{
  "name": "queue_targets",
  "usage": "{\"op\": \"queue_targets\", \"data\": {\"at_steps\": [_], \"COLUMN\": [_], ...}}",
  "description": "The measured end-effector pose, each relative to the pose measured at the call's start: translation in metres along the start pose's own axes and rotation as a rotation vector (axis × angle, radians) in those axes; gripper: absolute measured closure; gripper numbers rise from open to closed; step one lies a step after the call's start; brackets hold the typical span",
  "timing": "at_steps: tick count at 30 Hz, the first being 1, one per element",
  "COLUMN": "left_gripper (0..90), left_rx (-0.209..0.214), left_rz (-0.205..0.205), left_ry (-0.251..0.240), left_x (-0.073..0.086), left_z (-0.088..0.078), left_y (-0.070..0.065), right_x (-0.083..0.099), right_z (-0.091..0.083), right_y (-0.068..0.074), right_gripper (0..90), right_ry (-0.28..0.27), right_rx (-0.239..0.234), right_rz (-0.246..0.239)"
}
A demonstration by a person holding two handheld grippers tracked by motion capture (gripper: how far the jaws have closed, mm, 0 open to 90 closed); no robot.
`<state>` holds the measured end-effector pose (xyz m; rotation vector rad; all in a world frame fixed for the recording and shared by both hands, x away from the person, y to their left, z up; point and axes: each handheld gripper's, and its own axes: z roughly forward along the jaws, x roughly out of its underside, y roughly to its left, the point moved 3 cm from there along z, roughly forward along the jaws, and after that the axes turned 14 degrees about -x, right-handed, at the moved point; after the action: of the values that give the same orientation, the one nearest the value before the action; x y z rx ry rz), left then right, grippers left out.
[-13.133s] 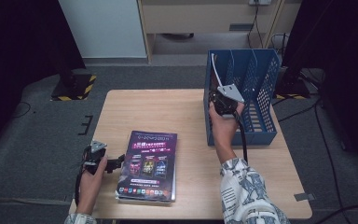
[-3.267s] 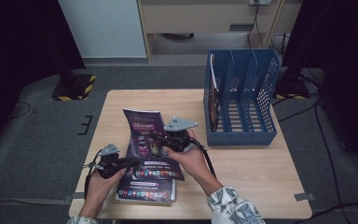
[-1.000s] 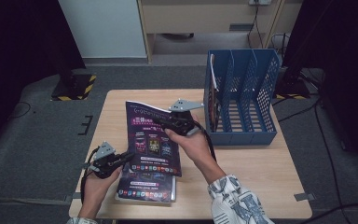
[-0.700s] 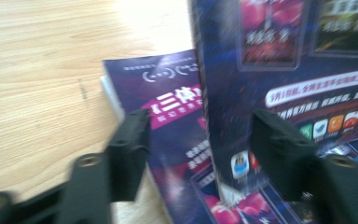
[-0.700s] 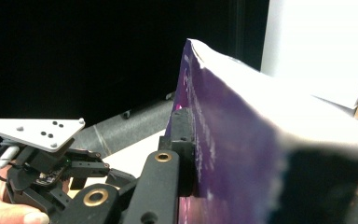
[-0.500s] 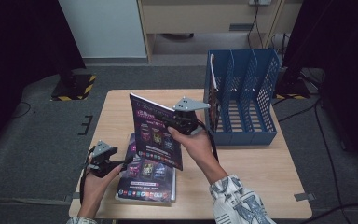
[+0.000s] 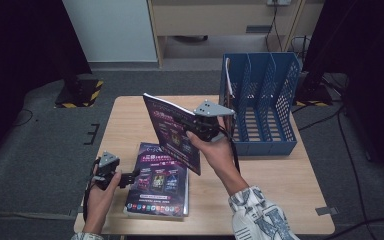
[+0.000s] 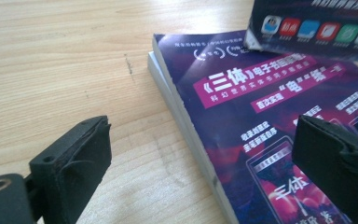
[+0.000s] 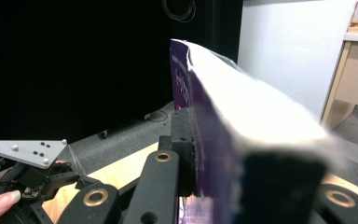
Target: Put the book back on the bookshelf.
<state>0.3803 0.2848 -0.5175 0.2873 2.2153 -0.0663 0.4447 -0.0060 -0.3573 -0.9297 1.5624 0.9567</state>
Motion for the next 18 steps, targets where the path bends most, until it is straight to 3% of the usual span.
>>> {"op": "queue_targets", "data": {"at_steps": [7, 18], "left_gripper": [3.5, 3.6], "left_rx": [-0.023, -0.058], "left_rz": [0.044, 0.048], "left_ry": [0.022, 0.041], "left_x": [0.003, 0.005], "left_z": [0.002, 0.004], "left_y": [0.0, 0.001], "right_x": [-0.001, 0.0], "right_z": [-0.01, -0.027], "right_y": [-0.001, -0.001], "right_gripper": [84.1, 84.0], "right_ry": [-0.011, -0.016], "right_rx": [0.011, 0.021], "right_rz": [-0.008, -0.02]}}
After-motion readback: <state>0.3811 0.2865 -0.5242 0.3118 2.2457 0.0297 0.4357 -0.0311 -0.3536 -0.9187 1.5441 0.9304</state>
